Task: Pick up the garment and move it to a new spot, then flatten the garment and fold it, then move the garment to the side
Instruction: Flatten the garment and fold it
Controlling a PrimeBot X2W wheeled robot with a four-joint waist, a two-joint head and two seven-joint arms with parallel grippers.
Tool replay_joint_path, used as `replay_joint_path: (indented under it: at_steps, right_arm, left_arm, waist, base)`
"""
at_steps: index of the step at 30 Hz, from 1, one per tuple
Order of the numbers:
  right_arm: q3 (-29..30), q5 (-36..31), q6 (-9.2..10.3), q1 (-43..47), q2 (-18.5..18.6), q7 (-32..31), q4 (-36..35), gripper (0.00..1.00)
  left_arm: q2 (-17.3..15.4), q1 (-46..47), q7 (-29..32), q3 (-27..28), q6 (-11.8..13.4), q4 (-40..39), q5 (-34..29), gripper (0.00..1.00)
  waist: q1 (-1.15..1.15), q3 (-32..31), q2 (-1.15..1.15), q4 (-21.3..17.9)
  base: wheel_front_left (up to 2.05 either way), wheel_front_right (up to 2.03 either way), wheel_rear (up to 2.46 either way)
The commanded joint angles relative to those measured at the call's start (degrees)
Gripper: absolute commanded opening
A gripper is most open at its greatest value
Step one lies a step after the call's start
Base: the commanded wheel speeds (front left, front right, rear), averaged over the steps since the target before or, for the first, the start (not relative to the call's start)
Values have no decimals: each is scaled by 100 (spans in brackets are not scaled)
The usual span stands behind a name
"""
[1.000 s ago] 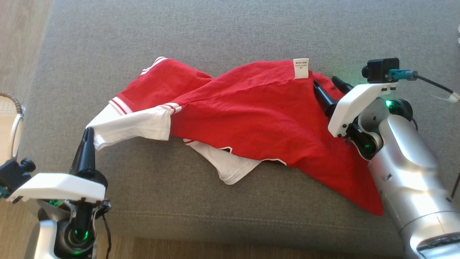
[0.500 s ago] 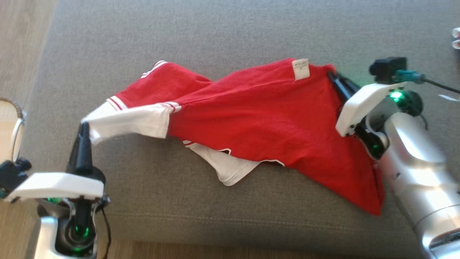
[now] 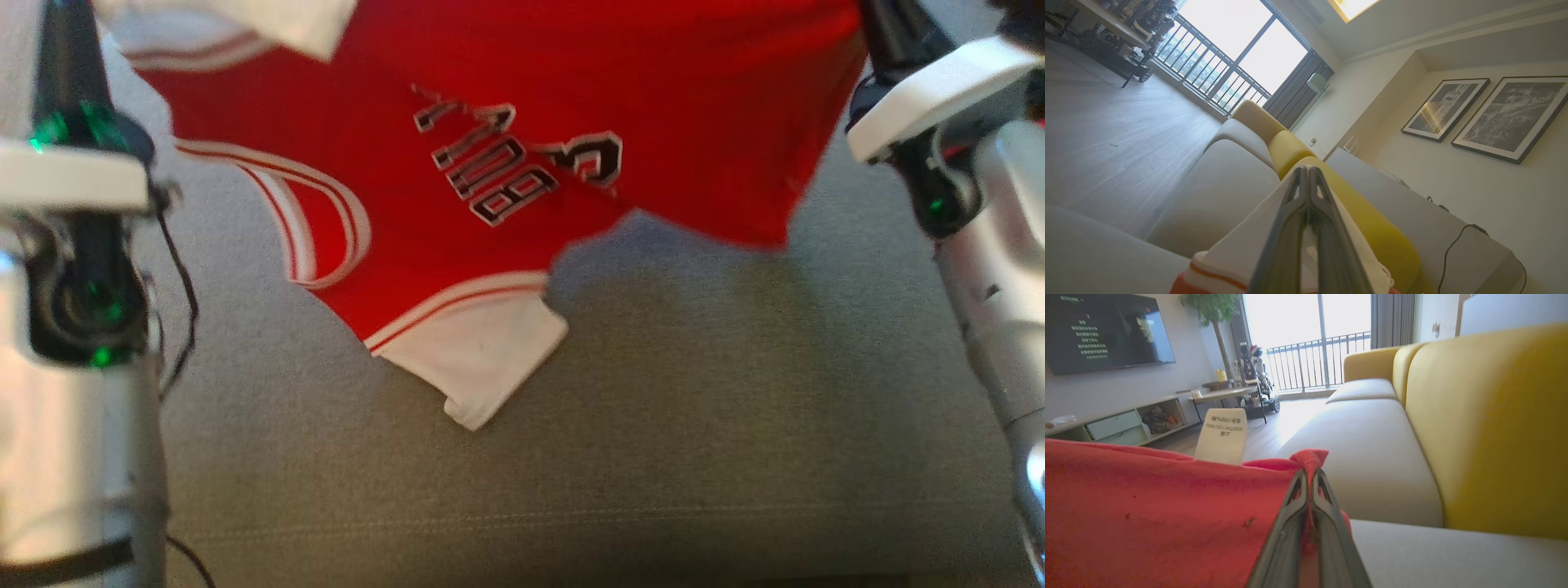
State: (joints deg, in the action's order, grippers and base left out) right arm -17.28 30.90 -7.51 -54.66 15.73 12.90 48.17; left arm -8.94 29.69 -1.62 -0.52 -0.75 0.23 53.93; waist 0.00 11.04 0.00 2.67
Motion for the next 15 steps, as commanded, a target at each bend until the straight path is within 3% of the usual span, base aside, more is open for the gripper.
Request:
replay_joint_path:
  at_steps: [1, 7, 11, 15]
  right_arm:
    - [-3, 57, 2, -229, 61, 91, -267, 0]
    - [196, -8, 2, -267, 233, 177, -786, 0]
    - [71, -13, 2, 546, 295, -80, -1175, 0]
    - [159, -126, 2, 1645, 349, -260, -1542, 0]
  left_arm:
    - [-253, 408, 30, 231, 13, -188, -3, 0]
    - [-366, 1135, 15, 193, -28, -98, -94, 0]
    - [-422, 340, 352, -32, -17, -286, -80, 0]
    - [-362, -806, 200, 42, 47, -428, -82, 0]
  waist:
    - [0, -163, 0, -165]
    - [0, -387, 0, -418]
    - [0, -353, 0, -519]
    - [0, -164, 0, -479]
  base:
    - [0, 0, 0]
    - [0, 0, 0]
    - [0, 0, 0]
    - [0, 0, 0]
